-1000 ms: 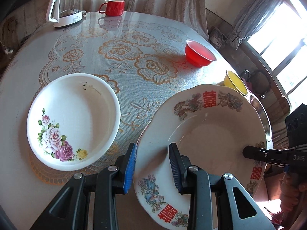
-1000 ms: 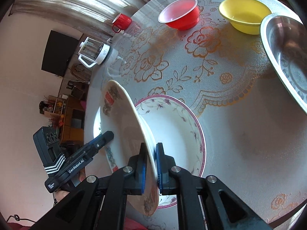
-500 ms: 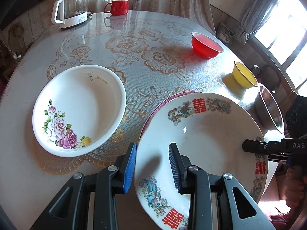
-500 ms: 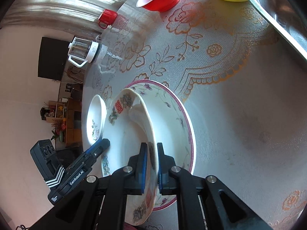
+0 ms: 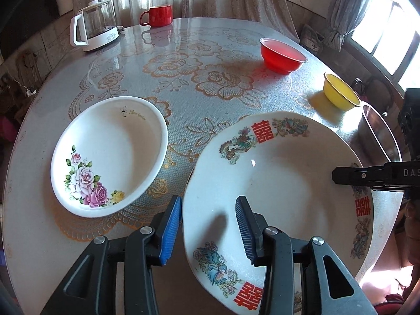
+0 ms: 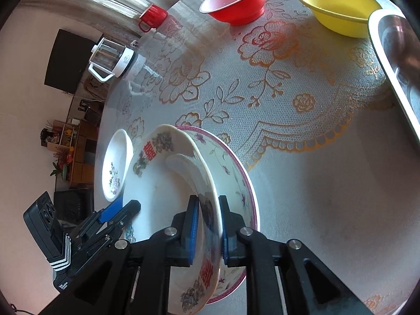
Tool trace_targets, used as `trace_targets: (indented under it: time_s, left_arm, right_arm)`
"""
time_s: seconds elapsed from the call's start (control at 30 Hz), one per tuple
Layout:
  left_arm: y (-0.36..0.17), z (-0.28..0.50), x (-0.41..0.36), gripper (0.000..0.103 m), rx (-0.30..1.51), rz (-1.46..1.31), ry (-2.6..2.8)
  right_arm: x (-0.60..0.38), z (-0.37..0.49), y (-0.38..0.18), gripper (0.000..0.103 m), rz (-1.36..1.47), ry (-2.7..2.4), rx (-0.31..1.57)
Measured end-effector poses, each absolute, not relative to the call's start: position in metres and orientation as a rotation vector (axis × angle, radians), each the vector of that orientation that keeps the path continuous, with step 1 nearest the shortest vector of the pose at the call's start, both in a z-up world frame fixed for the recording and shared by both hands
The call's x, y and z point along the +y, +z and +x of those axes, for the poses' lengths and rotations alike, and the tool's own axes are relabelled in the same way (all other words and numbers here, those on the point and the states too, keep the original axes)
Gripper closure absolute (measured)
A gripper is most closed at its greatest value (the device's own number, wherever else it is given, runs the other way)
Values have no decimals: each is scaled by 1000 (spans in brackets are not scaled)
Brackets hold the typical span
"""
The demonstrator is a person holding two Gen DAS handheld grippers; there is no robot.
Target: Organize plates and bowls
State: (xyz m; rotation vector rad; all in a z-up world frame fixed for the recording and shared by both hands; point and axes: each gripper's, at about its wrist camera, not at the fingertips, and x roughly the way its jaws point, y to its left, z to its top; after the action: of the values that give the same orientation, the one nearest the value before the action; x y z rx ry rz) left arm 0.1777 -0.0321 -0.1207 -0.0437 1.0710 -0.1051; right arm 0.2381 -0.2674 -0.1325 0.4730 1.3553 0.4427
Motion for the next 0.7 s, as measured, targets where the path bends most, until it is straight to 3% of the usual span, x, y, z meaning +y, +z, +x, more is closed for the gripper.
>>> trace_targets:
  time_s: [0.4,0.7]
  left_arm:
    - [-123,175,-36,55,1080,-29,-102]
    - [-116,161,-33,55,1061,-3,-108]
  right_arm:
    - [-289,218,-128,82,516,408,1356]
    - [-281,195,-85,78,227,359,1192]
